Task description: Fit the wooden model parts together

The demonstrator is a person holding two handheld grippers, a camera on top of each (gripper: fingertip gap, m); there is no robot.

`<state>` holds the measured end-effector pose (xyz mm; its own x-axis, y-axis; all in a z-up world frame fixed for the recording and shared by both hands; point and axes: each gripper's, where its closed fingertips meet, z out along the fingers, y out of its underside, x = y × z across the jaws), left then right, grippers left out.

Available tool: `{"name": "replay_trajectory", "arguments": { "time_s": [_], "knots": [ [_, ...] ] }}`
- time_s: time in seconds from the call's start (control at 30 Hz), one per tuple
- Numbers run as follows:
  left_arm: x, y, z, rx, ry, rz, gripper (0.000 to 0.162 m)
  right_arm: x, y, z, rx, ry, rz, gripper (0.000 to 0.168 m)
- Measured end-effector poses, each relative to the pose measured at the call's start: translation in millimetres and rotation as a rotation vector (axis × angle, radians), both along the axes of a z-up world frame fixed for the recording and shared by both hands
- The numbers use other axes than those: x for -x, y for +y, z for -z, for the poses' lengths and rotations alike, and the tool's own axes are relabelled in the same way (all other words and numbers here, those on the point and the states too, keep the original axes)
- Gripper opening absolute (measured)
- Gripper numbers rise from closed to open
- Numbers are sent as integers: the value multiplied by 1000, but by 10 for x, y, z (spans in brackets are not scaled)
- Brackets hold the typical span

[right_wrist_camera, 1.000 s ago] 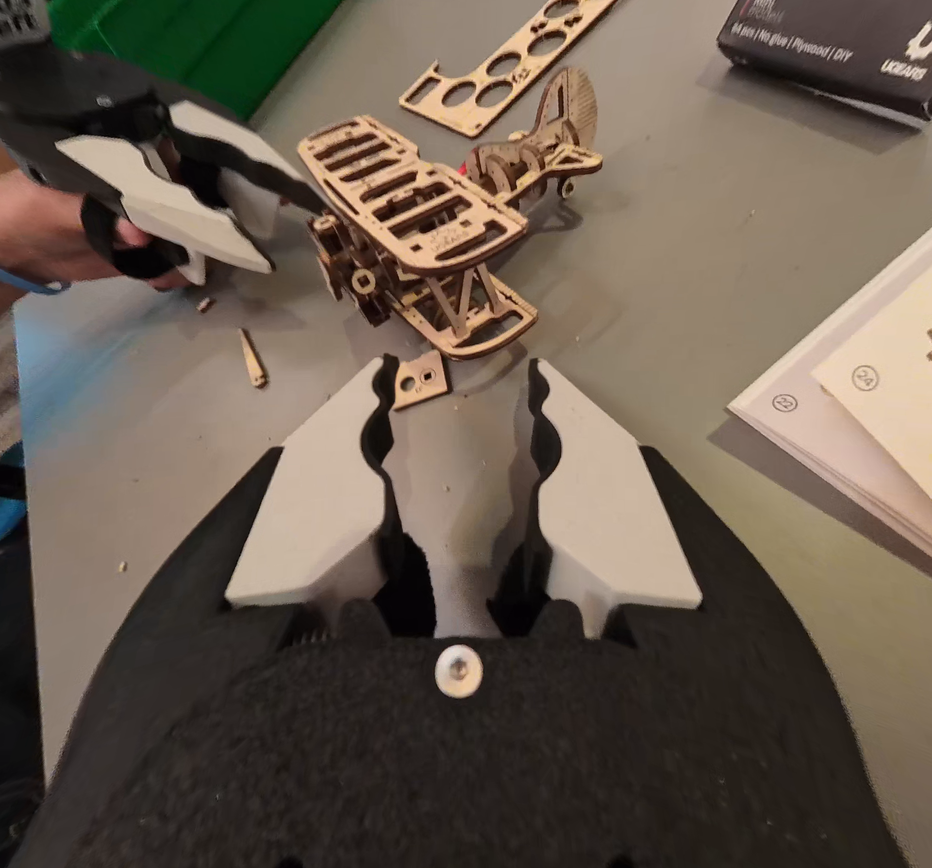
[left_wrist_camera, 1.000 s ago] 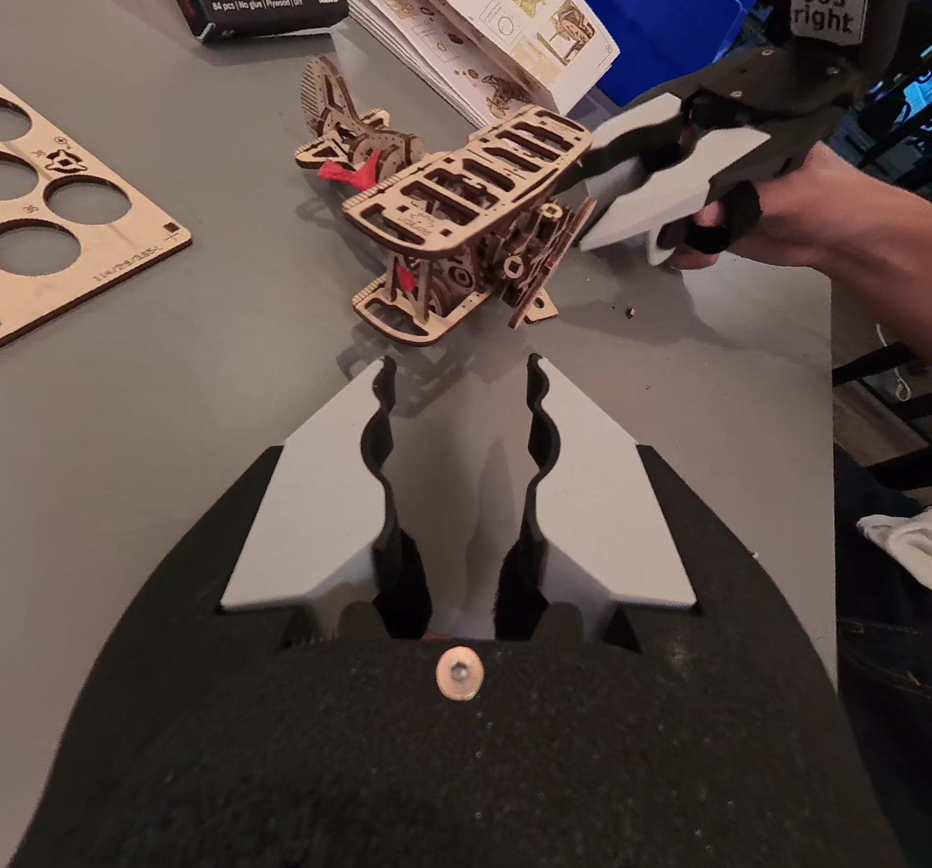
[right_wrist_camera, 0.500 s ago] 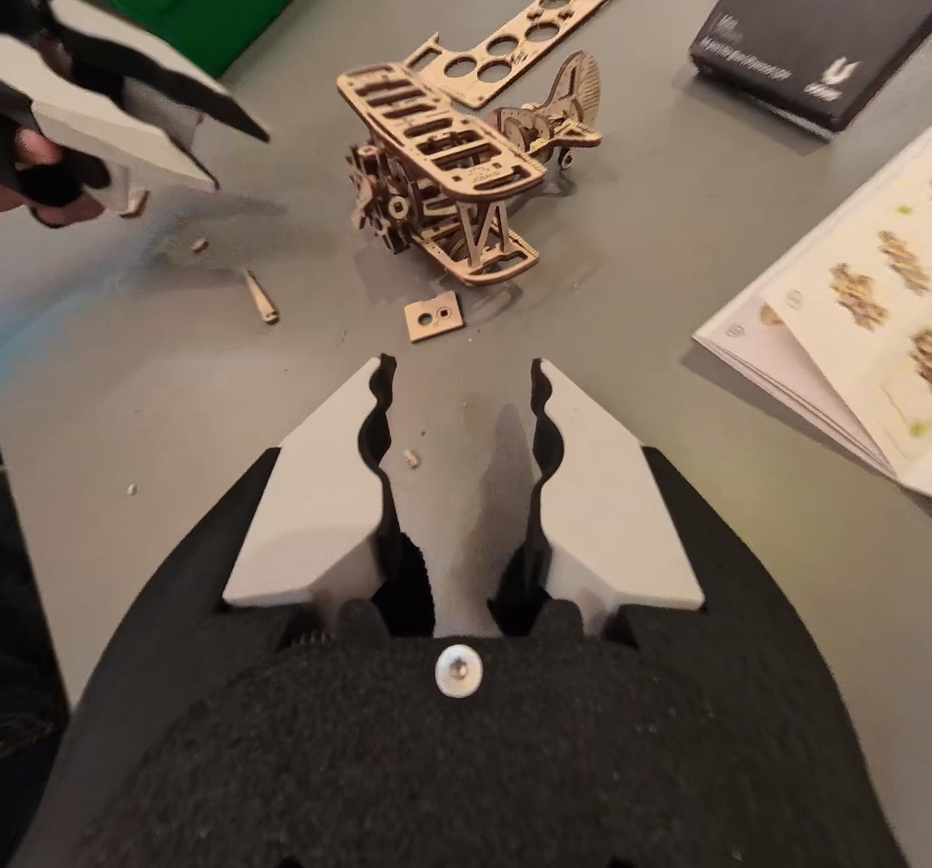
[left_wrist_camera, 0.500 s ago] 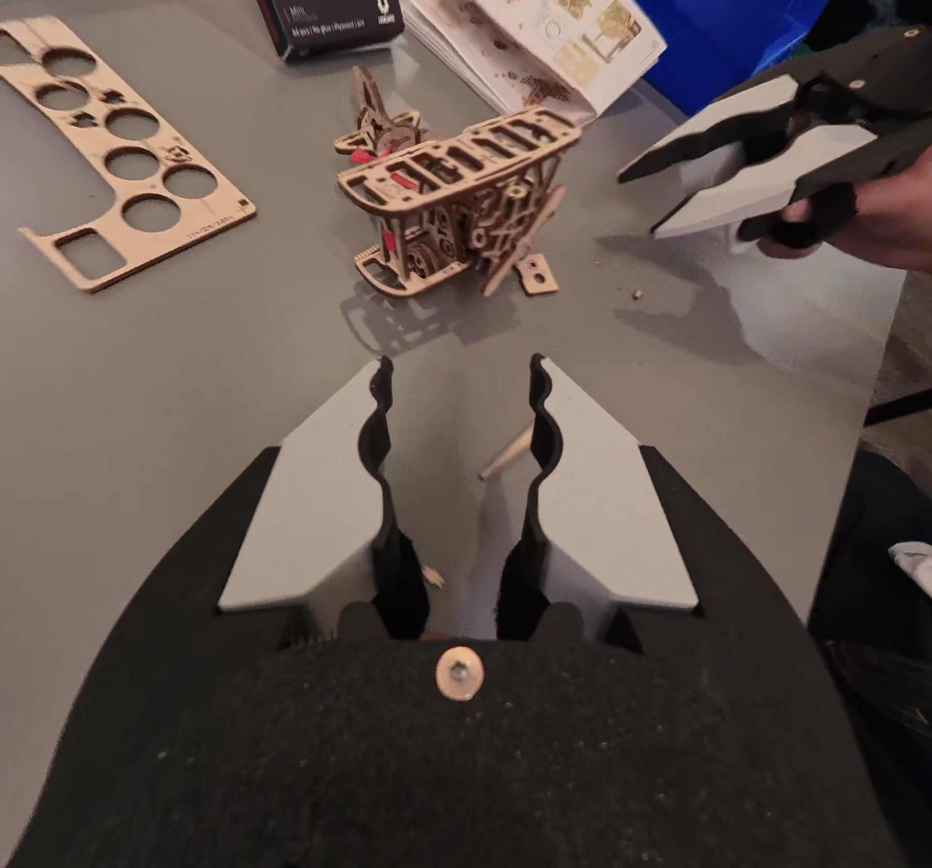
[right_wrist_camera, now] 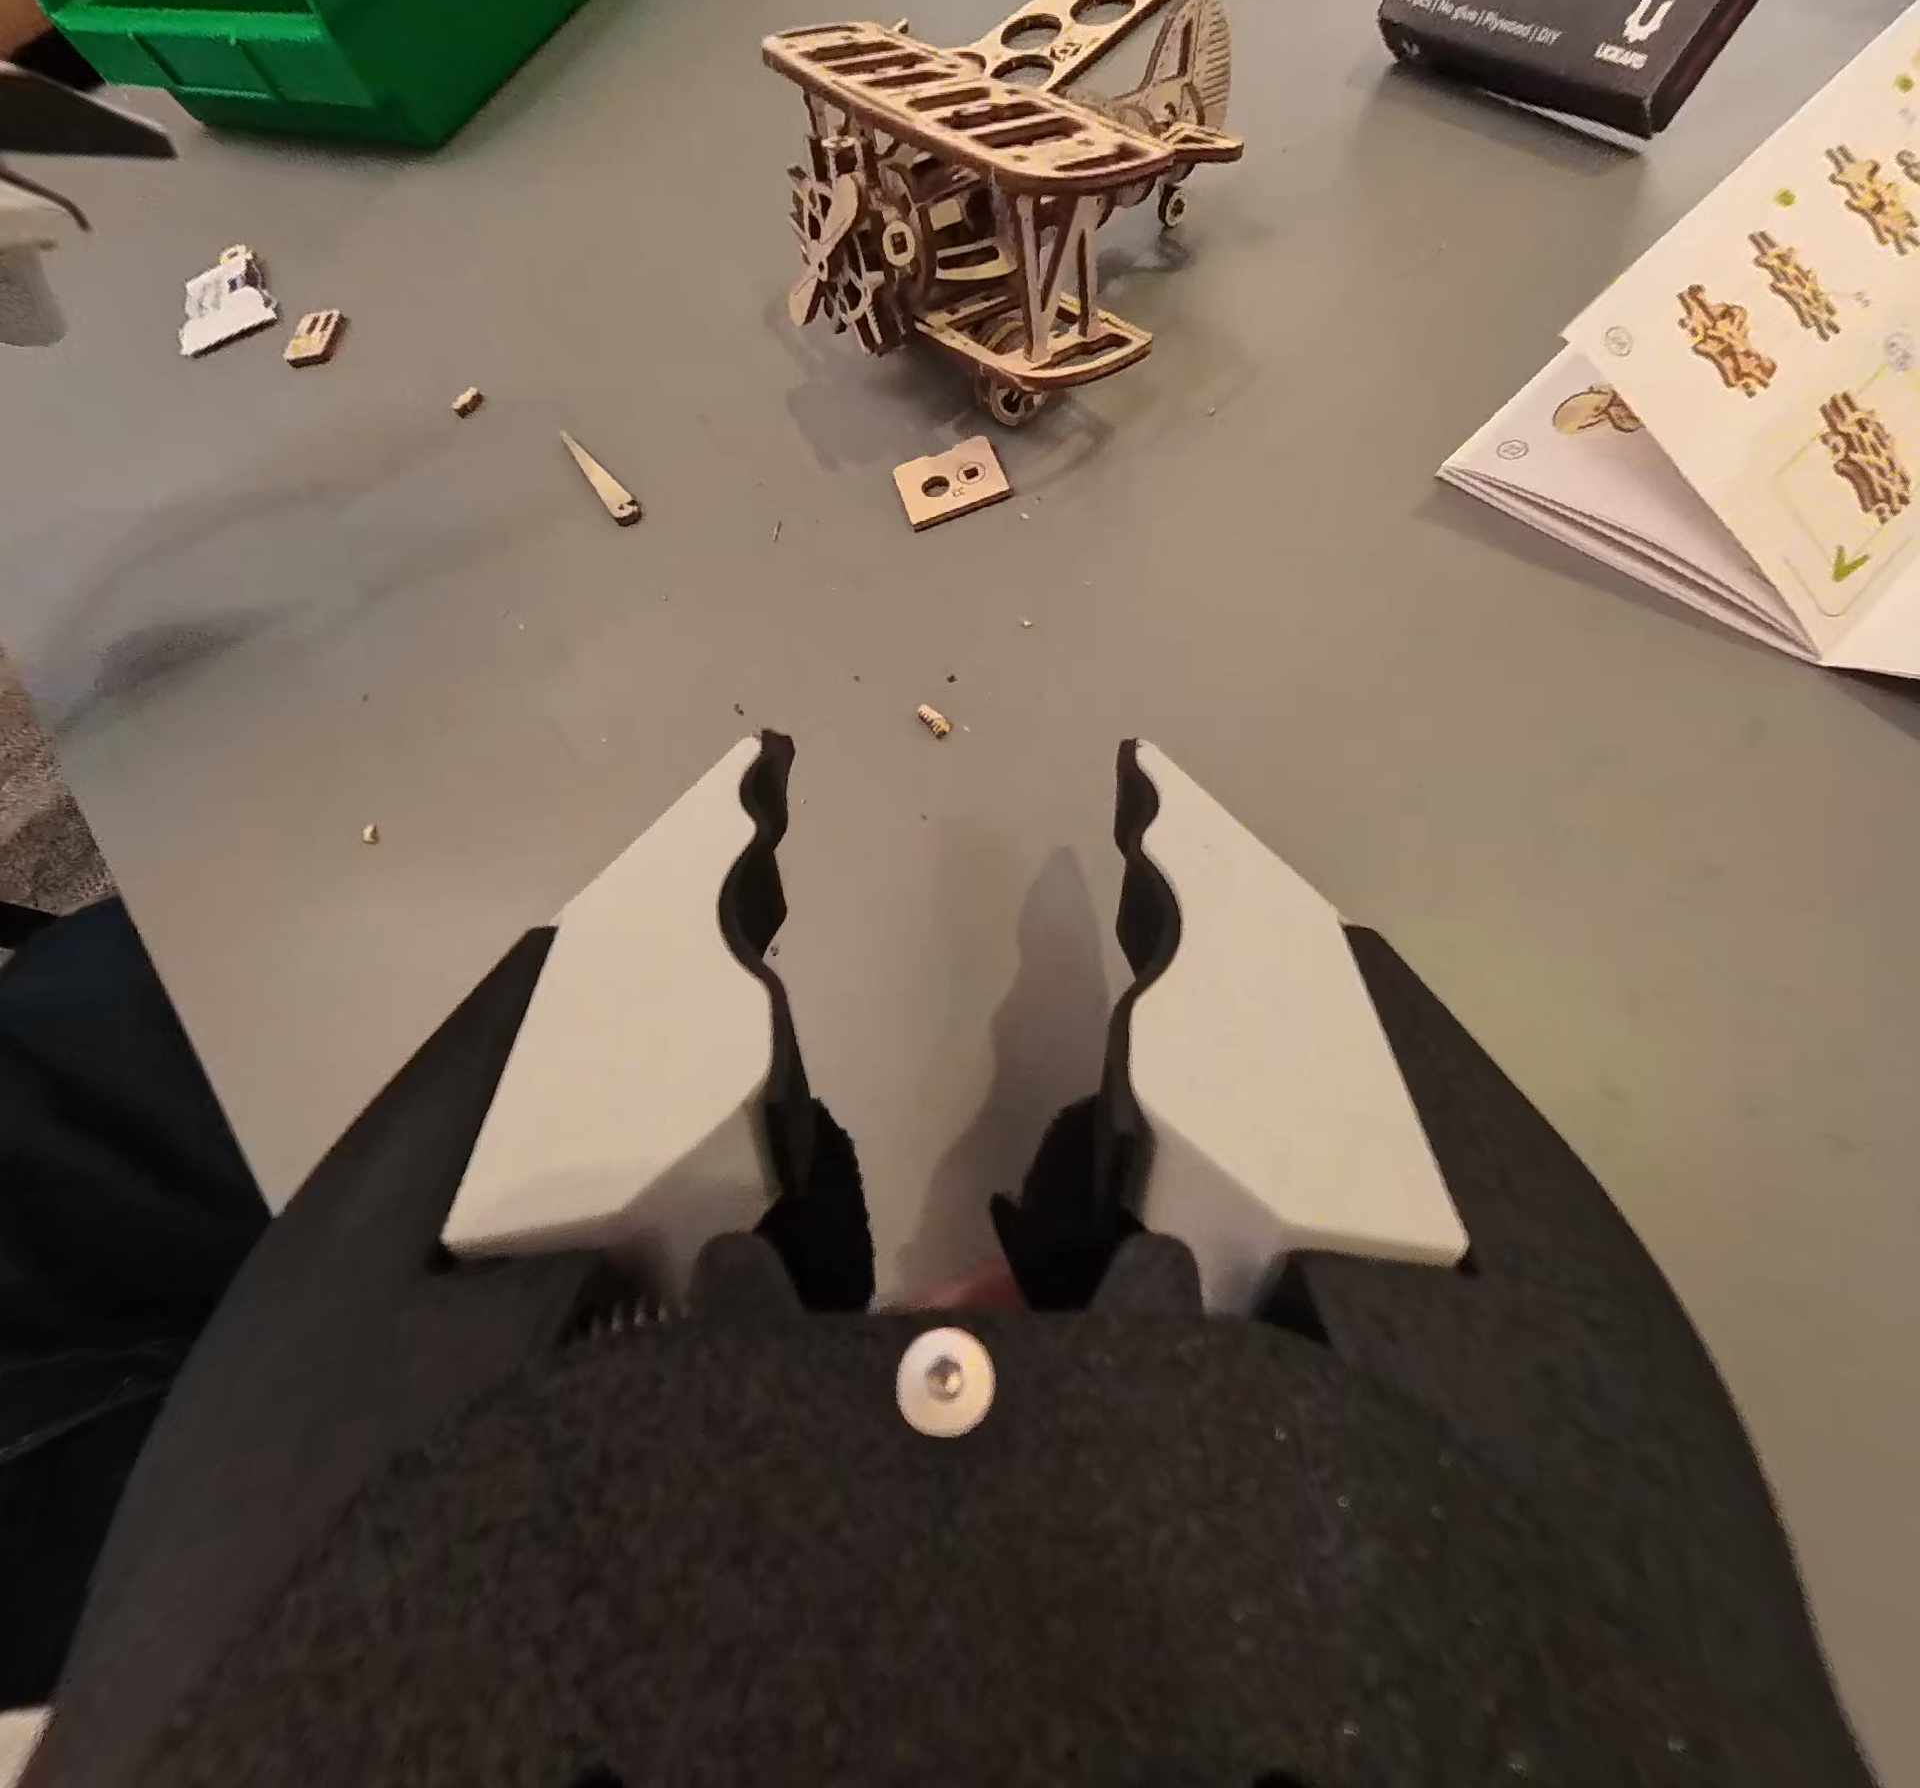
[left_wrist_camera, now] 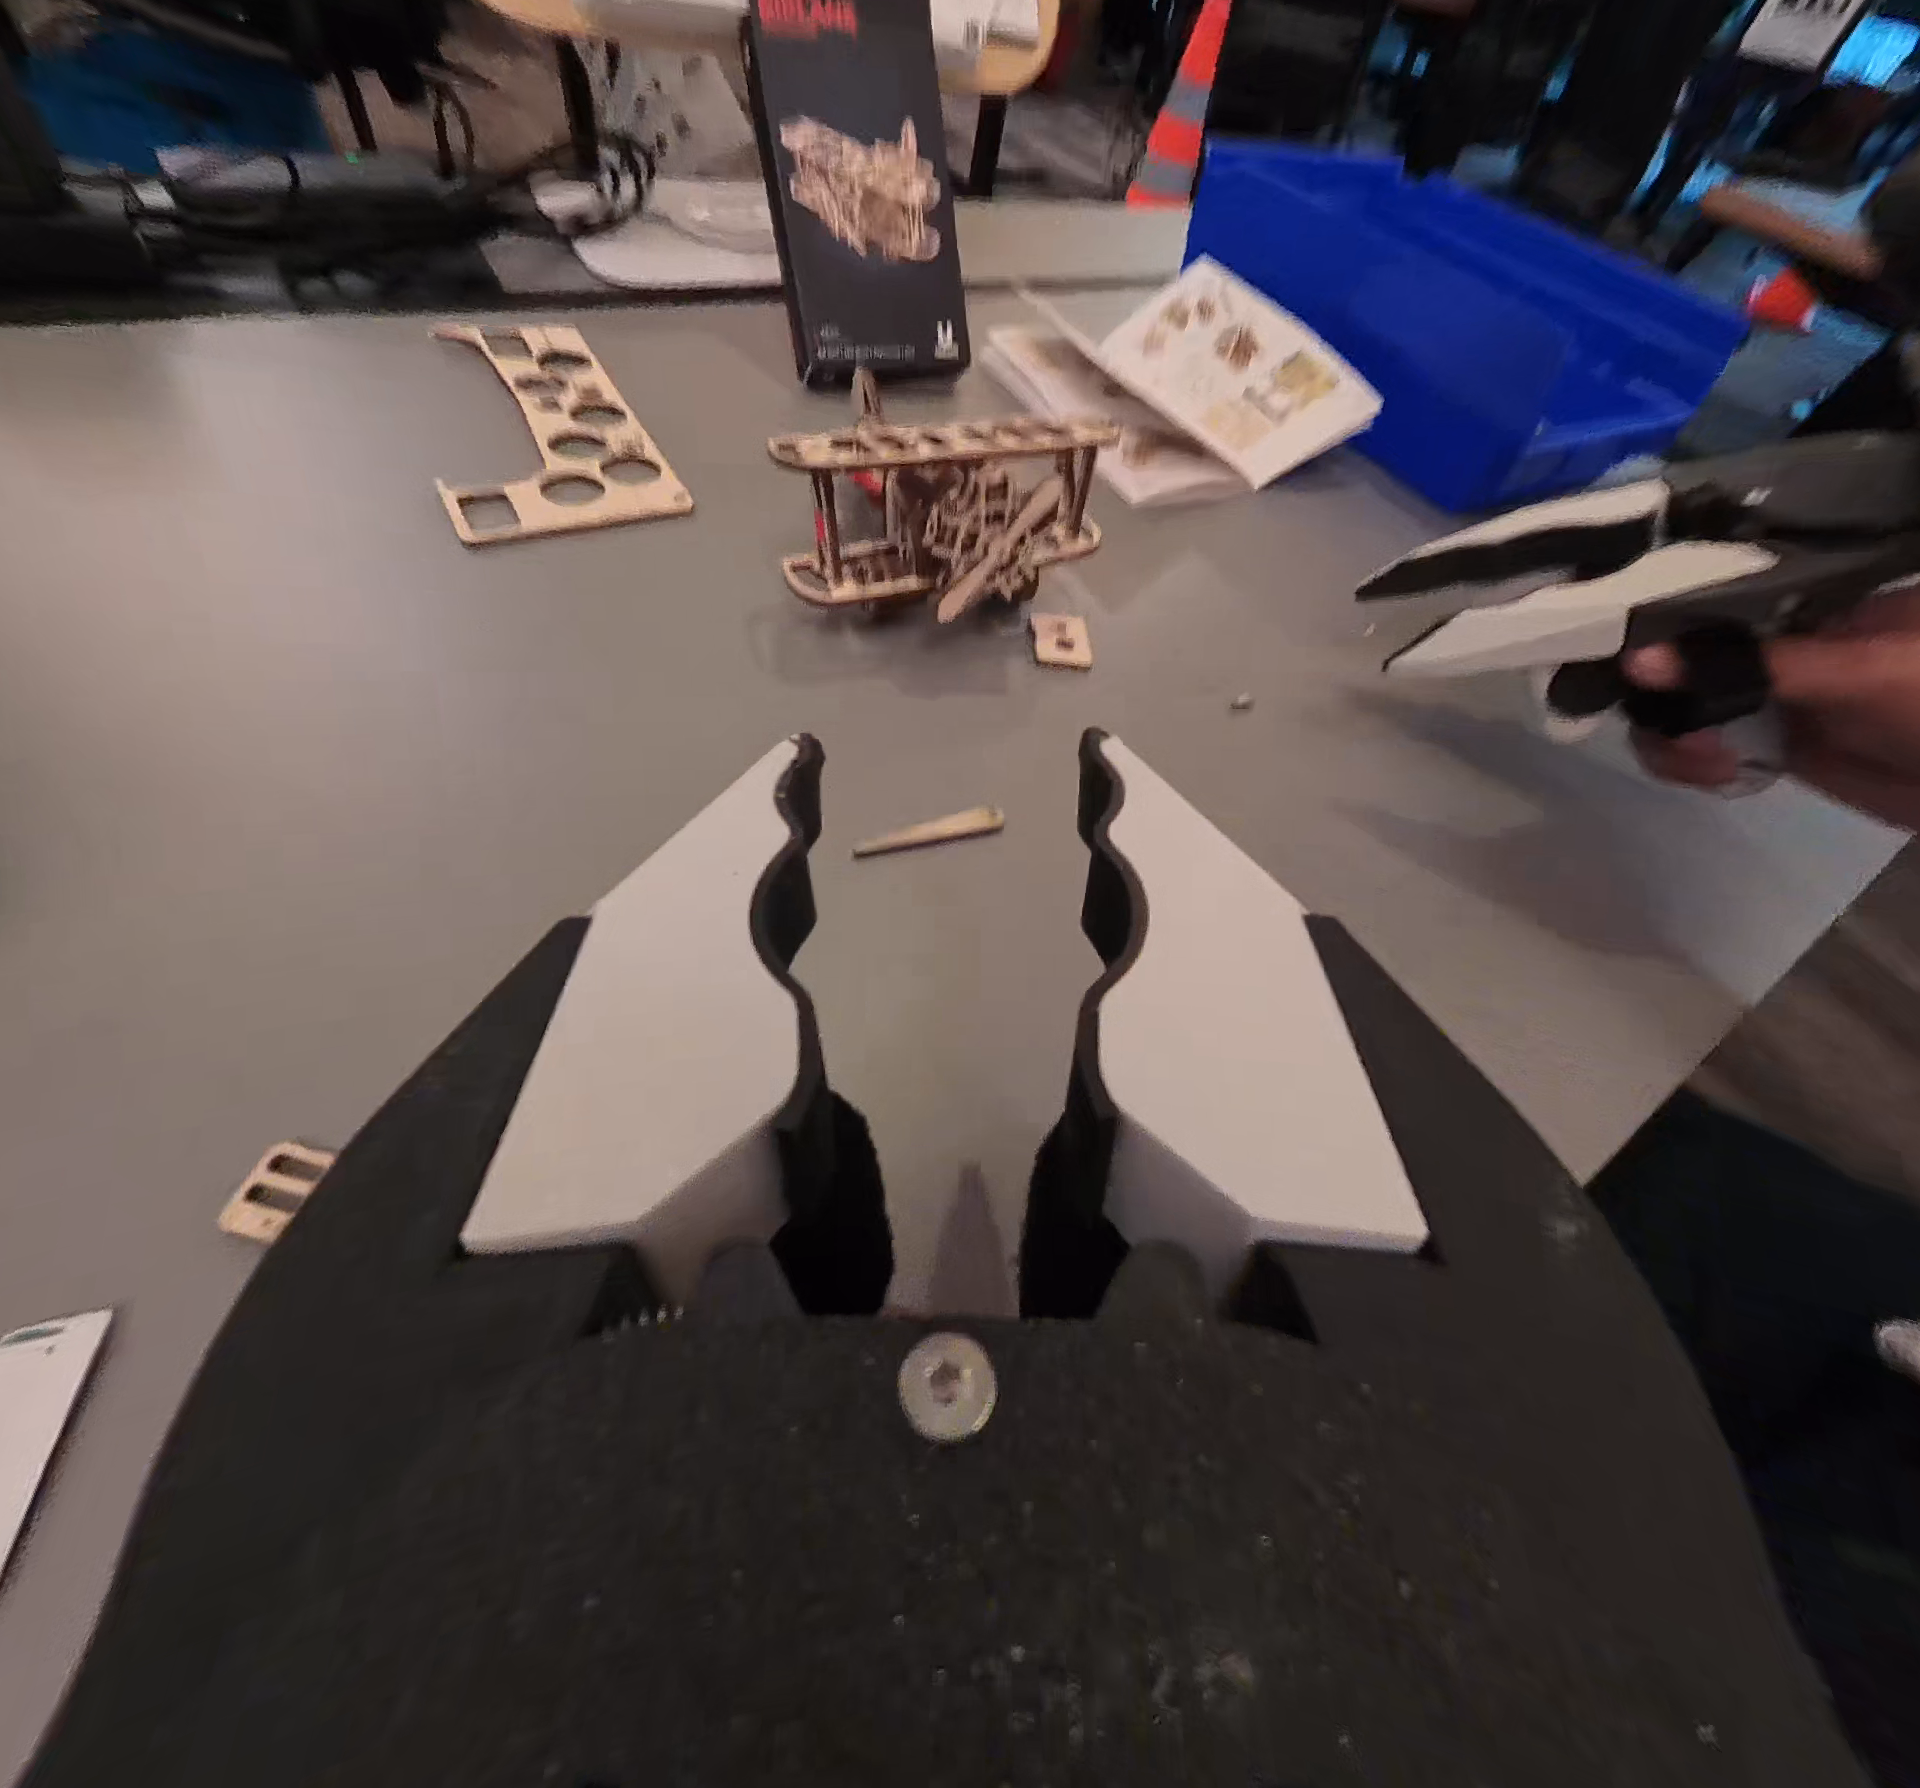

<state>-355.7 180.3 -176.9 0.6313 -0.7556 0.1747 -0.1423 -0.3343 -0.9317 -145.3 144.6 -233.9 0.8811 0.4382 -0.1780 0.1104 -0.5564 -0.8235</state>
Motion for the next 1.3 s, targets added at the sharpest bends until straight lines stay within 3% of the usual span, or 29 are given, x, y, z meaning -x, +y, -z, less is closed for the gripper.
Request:
{"name": "replay_trajectory", "arguments": {
  "time_s": [0.1, 0.43, 0.63, 0.77, 0.87, 0.97, 1.1, 1.17, 1.3],
  "knots": [
    [20, -13, 165, 74, 52, 9, 48, 35, -24, -6, -2, -21, -15, 63],
    [4, -229, 1, 69, 27, 39, 48, -228, -99, -153, -62, -99, 84, 59],
    [23, -341, 125, 102, 56, 44, 48, -456, 17, -219, -76, -121, 177, 48],
    [20, -288, 219, 102, 44, 19, 47, -805, 110, -156, -49, -160, 271, 48],
    [20, -81, 216, 30, 30, -62, 41, -1016, 176, -122, -25, -84, 336, 47],
    [33, 146, 277, -46, 63, -143, 40, -1294, 476, -225, -74, -46, 453, 53],
    [-65, 338, 352, -62, 96, -152, 40, -1484, 1106, -259, -120, -236, 480, 66],
    [-108, 401, 389, -43, 109, -138, 40, -1676, 1338, -194, -92, -309, 543, 67],
    [-136, 429, 496, 79, 82, -97, 40, -1797, 1454, 180, 83, -152, 585, 76]
  ]
}}
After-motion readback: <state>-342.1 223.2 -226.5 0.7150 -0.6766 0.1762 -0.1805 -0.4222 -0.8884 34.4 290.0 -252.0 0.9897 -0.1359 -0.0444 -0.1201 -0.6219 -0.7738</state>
